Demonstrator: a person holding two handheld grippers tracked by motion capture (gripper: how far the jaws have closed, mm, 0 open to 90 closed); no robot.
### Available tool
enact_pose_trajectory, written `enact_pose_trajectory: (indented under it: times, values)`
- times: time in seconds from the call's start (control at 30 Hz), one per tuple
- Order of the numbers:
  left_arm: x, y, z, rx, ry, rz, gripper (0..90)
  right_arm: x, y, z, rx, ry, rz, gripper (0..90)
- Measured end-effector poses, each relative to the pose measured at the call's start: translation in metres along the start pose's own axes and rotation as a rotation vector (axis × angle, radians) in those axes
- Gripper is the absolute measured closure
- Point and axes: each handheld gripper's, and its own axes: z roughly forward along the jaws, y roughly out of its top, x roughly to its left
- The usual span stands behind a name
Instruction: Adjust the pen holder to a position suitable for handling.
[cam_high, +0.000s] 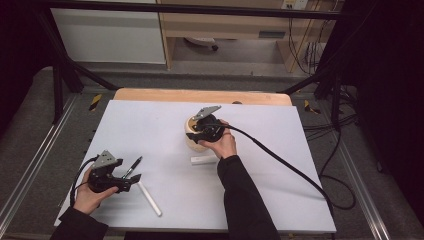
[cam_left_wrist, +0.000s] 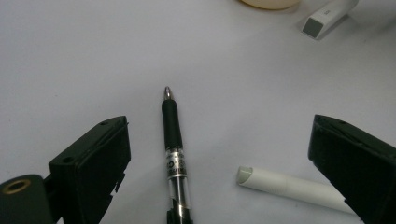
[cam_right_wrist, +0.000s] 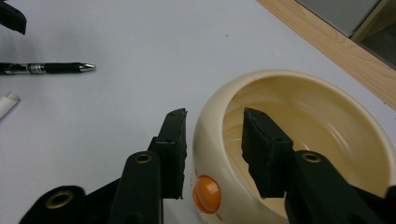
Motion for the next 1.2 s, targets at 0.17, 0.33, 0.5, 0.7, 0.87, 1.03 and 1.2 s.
enact_pose_trajectory:
  times: [0.17, 0.33, 0.5, 0.7, 0.87, 1.03, 1.2]
  values:
    - [0.000, 0.000, 0.000, 0.002, -0.001, 0.000, 5.9, -0.002, 0.000, 0.003, 0.003, 0.033, -0.016, 71.7]
    - [0.000, 0.000, 0.000, 0.000, -0.001, 0.002, 5.9, -0.003, 0.003, 0.003, 0.030, 0.051, -0.024, 73.7]
    - [0.000, 0.000, 0.000, 0.000, -0.001, 0.002, 6.0, -0.001, 0.003, 0.002, 0.036, 0.047, -0.012, 74.9]
    - [0.000, 0.000, -0.001, -0.005, 0.000, -0.001, 6.0, 0.000, 0.004, -0.004, 0.060, 0.042, -0.019, 76.1]
    - [0.000, 0.000, -0.001, -0.005, -0.001, 0.000, 5.9, -0.001, 0.008, -0.015, 0.058, 0.043, -0.018, 76.7]
    - [0.000, 0.000, -0.001, -0.004, 0.000, 0.001, 6.0, -0.002, 0.007, -0.027, 0.070, 0.038, -0.018, 76.8]
    - [0.000, 0.001, 0.000, -0.004, -0.002, 0.002, 6.0, -0.005, 0.000, -0.036, 0.096, 0.034, -0.007, 76.9]
